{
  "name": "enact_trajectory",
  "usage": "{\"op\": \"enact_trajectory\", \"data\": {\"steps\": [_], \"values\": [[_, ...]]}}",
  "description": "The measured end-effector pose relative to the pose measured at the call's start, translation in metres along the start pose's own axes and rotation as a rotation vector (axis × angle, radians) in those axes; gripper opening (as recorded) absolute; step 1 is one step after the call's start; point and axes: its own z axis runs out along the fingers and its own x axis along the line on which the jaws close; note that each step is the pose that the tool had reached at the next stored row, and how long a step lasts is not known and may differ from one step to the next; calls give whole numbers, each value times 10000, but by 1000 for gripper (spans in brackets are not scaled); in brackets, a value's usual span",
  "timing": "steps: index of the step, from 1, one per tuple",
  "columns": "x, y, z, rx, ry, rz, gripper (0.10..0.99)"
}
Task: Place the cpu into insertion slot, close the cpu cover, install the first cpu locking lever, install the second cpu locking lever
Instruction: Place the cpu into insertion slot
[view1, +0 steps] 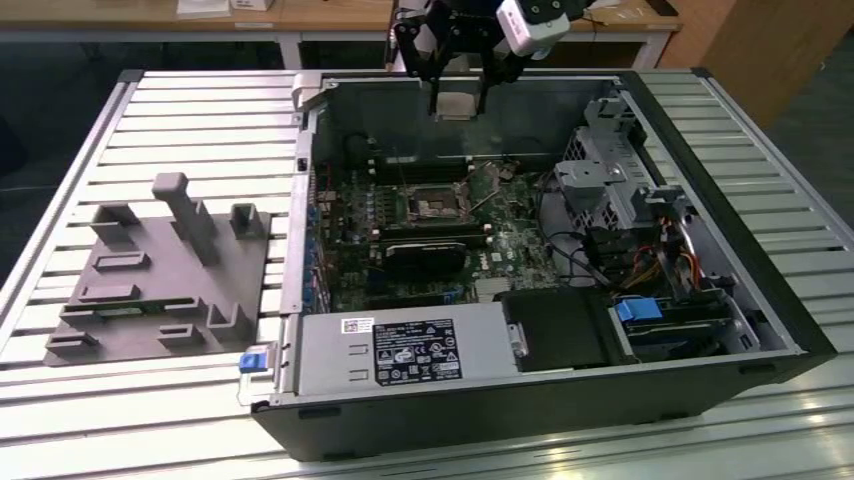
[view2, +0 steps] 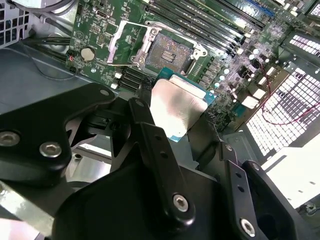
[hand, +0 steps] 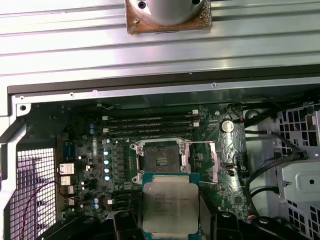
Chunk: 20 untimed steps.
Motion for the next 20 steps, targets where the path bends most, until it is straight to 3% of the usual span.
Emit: {"op": "enact_trajectory", "data": {"steps": [7, 20], "values": [[0, 0, 0, 1, -6, 64, 537], [0, 0, 1, -12, -70, 782, 537]]}}
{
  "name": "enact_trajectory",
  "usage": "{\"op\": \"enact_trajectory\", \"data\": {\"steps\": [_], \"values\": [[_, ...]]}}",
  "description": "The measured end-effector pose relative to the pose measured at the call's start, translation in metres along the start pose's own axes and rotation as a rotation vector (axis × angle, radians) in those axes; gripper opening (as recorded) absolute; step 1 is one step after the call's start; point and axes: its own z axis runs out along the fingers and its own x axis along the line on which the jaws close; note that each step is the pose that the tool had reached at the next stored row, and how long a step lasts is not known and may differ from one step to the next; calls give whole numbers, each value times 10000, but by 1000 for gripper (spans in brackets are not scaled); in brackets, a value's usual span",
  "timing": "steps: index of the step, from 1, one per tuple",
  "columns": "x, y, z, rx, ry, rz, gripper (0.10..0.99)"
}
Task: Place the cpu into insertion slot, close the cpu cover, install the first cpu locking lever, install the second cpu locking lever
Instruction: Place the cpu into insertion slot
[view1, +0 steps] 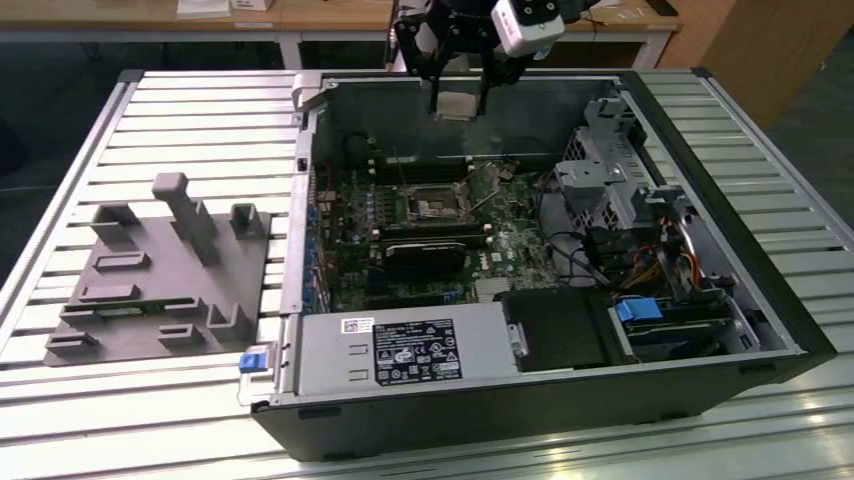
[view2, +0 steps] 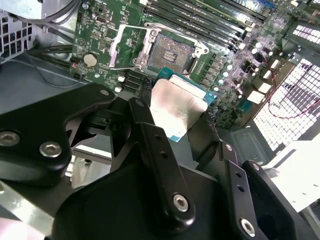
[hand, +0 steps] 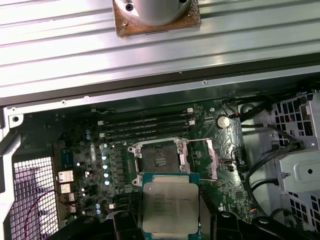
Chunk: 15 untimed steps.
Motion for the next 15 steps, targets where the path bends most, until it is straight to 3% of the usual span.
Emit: {"op": "enact_trajectory", "data": {"steps": [15], "values": [[0, 1, 2, -17, -74, 825, 537]]}}
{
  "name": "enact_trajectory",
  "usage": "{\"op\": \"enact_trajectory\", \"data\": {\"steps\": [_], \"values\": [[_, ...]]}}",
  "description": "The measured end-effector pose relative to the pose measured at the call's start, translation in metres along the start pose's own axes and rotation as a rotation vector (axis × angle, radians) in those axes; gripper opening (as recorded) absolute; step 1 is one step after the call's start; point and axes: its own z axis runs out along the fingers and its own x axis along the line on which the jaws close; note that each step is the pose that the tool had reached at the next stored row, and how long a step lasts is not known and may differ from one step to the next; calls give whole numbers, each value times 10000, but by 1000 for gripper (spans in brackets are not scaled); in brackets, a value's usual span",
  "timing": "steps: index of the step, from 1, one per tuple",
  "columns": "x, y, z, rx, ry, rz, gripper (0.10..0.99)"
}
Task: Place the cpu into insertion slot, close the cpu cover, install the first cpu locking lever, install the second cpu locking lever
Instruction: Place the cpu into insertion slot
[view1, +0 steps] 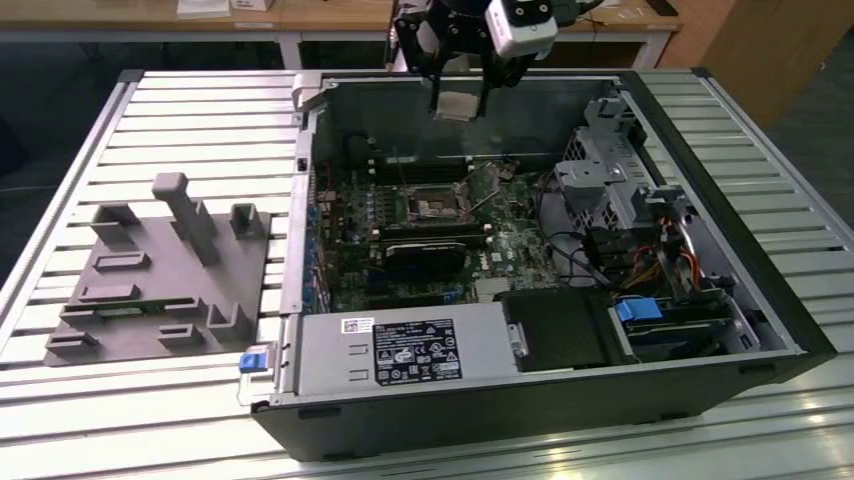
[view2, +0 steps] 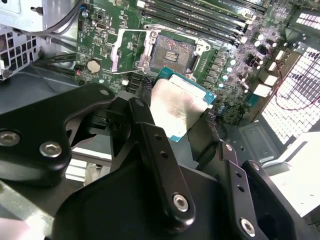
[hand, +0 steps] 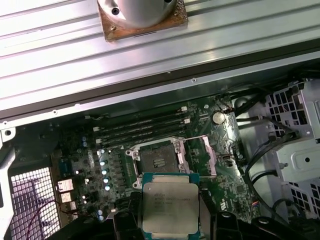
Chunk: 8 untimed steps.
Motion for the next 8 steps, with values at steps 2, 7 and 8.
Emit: {"op": "enact_trajectory", "data": {"steps": [2, 7, 8], "values": [[0, 0, 0, -2, -6, 60, 537], [0, 0, 0, -3, -17, 192, 537], [0, 0, 0, -4, -19, 216, 537]]}}
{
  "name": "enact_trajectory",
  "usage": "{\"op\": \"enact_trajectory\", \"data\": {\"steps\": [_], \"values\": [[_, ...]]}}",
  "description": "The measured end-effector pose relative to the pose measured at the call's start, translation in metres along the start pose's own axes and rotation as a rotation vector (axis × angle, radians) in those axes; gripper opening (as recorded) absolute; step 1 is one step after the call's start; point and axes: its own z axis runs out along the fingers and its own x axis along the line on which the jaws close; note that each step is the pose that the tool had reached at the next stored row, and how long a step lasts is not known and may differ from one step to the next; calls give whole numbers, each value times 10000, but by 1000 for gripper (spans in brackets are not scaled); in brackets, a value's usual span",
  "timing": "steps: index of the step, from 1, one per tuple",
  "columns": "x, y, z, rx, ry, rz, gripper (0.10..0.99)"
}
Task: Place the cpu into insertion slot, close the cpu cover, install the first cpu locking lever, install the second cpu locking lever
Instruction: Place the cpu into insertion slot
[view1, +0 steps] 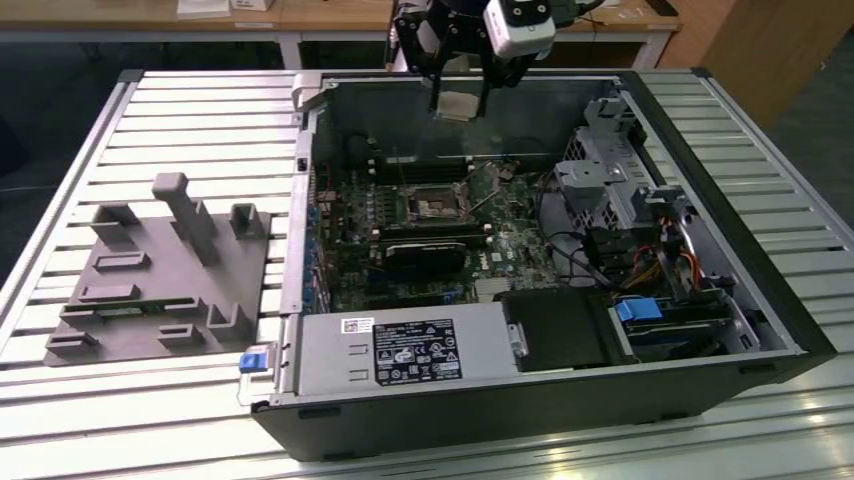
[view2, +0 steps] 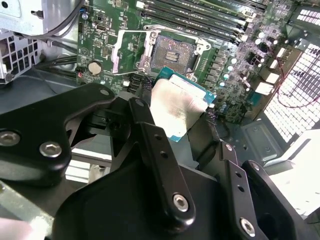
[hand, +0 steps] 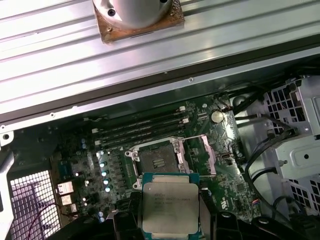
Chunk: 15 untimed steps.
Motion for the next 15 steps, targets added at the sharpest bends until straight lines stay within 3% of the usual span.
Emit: {"op": "enact_trajectory", "data": {"steps": [15], "values": [[0, 0, 1, -8, -35, 383, 537]]}}
